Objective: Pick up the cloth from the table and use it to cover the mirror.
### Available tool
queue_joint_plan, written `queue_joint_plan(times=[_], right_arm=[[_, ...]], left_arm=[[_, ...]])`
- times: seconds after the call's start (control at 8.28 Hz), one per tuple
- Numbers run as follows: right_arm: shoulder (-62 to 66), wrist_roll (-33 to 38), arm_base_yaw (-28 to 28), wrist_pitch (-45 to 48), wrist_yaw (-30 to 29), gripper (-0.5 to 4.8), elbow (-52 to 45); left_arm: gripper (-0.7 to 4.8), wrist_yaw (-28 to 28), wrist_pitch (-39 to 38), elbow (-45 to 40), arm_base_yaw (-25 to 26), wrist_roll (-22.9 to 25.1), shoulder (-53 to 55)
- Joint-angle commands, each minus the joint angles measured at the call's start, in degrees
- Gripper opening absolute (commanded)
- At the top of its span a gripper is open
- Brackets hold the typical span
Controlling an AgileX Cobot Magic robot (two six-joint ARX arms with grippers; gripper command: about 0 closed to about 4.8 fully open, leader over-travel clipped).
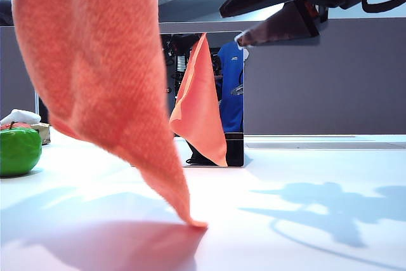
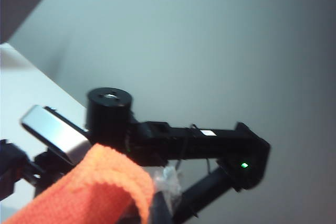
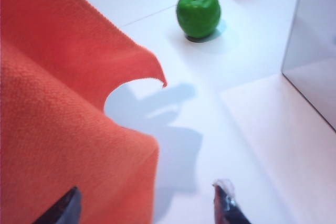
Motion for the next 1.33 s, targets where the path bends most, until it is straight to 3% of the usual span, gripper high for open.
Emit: queue_joint_plan(times=[0.12, 0.48, 0.73, 0.85, 0.97, 1.09, 1.21, 1.33], right_arm=[[-0.2, -3.2, 0.0, 5.9, -1.4, 3.29, 0.7], [-0.2, -3.2, 0.0, 11.2, -1.4, 3.29, 1.2], [-0.1, -3.0, 0.0, 14.6, -1.4, 3.29, 2.8], [-0.1, -3.0, 0.0, 14.5, -1.7, 3.29, 3.1], [-0.1, -2.5, 0.0, 14.3, -6.0, 3.31, 3.1], [-0.1, -2.5, 0.0, 13.4, -10.4, 3.39, 3.1], [-0.1, -2.6, 0.0, 12.5, -10.6, 3.39, 3.1], [-0.8, -2.6, 0.0, 12.0, -12.9, 3.39, 3.5]], left_arm=[[-0.06, 5.4, 7.9, 5.9, -1.0, -7.5, -0.3], [-0.06, 6.3, 7.8, 7.7, -2.6, -9.5, -0.3], [-0.06, 5.4, 3.7, 7.9, -2.9, -5.2, -0.3], [-0.06, 3.0, -4.0, 7.9, -2.9, 1.7, -0.2], [-0.06, -0.5, -9.8, 7.9, -2.9, 9.7, -0.2], [-0.06, -0.5, -12.2, 7.9, -3.7, 16.3, -0.2], [-0.06, -0.7, -14.4, 8.3, -6.1, 21.6, -0.2], [-0.06, -2.2, -25.2, 10.0, -7.0, 35.2, -0.2]])
